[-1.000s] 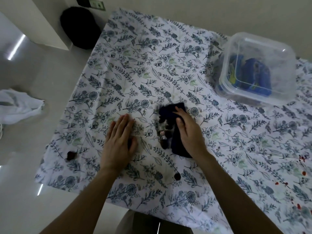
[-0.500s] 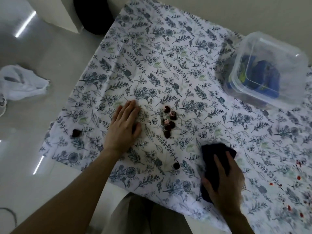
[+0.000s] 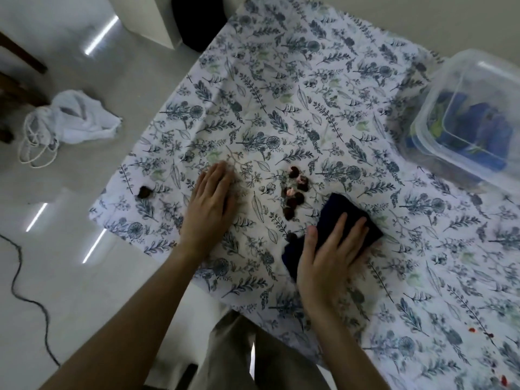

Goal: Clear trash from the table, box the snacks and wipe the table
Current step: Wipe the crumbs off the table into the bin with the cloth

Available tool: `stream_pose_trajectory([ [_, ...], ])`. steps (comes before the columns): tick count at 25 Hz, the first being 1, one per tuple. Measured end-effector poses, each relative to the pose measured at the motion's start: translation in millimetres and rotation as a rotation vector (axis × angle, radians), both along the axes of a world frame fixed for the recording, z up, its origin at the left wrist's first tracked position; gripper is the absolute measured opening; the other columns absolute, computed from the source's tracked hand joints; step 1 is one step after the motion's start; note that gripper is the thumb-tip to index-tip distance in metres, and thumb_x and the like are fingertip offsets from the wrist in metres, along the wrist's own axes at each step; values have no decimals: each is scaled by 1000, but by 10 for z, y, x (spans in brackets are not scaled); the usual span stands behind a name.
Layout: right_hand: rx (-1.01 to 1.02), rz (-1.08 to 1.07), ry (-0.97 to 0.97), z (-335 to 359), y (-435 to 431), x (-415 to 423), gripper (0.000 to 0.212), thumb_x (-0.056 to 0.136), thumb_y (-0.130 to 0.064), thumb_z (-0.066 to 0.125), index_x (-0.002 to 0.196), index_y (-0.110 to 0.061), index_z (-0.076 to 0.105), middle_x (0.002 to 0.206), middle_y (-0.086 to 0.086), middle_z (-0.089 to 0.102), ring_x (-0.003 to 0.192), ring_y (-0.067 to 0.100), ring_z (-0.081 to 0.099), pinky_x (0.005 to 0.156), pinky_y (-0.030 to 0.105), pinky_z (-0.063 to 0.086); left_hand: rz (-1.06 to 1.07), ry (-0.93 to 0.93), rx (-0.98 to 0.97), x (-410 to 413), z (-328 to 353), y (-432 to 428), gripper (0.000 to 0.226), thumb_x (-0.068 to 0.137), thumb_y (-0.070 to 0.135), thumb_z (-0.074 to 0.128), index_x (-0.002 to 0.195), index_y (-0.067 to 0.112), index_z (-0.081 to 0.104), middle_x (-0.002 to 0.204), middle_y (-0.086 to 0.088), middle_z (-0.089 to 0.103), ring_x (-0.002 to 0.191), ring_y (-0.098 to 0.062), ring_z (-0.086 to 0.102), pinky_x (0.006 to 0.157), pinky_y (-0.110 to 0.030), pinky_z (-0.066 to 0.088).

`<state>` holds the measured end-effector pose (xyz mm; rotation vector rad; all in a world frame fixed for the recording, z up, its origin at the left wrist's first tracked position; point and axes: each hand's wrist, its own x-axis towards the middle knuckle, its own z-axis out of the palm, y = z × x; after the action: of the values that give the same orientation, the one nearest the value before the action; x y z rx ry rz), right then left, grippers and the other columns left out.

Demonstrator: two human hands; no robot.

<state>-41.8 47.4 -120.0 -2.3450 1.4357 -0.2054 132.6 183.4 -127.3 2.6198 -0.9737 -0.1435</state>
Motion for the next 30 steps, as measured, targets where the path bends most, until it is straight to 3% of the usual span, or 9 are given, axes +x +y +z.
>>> stream_pose_trajectory([
  [12, -166, 209, -34, -77, -504, 856, 62, 97, -49, 14, 146, -17, 32, 158, 11, 20, 146, 28, 16, 117, 51, 12, -14, 38, -17, -72, -14, 236, 50, 102, 36, 27, 146, 13, 33, 157, -8, 27, 148, -19, 18, 120, -41, 22],
  [17, -101, 273, -172, -88, -160, 1223, 56, 100, -43, 19, 140, -13, 43, 156, 8, 26, 145, 23, 21, 119, 45, 17, 76, 287, -342, 45, 123, 296, 37, 100, 18, 39, 137, 19, 45, 149, 7, 38, 141, -8, 30, 116, -34, 33],
  [20, 50, 379, -327, -39, 144, 1429, 49, 100, -37, 27, 136, -12, 49, 153, 3, 33, 143, 17, 25, 118, 35, 19, 82, 290, -455, 382, 307, 445, 34, 98, 12, 41, 131, 17, 50, 145, 7, 43, 136, -9, 38, 111, -29, 37],
  [23, 83, 389, -371, 7, 314, 1491, 45, 101, -34, 29, 131, -11, 53, 148, 5, 41, 140, 16, 32, 116, 42, 28, 82, 199, -379, 952, 385, 724, 34, 97, 11, 42, 131, 13, 50, 147, -2, 43, 135, -14, 39, 109, -30, 38],
  [26, 55, 336, -361, 35, 234, 1267, 48, 101, -37, 28, 130, -9, 53, 145, 7, 46, 136, 21, 39, 107, 51, 38, 66, 105, -160, 1443, 227, 1124, 37, 99, 19, 40, 135, 12, 47, 150, -8, 38, 138, -25, 37, 110, -44, 40],
  [28, -13, 342, -239, 52, 112, 947, 54, 100, -44, 23, 134, -11, 49, 149, 6, 39, 137, 25, 37, 108, 51, 36, 18, 141, -70, 1484, 88, 1317, 46, 101, 30, 30, 144, 17, 35, 154, -8, 31, 142, -26, 30, 112, -46, 37],
  [30, -107, 390, -60, 71, 45, 623, 60, 97, -52, 24, 140, -15, 44, 153, 6, 33, 136, 31, 35, 110, 49, 32, -19, 162, -33, 1380, -15, 1402, 52, 101, 31, 27, 150, 17, 20, 159, -7, 19, 147, -21, 18, 117, -39, 27],
])
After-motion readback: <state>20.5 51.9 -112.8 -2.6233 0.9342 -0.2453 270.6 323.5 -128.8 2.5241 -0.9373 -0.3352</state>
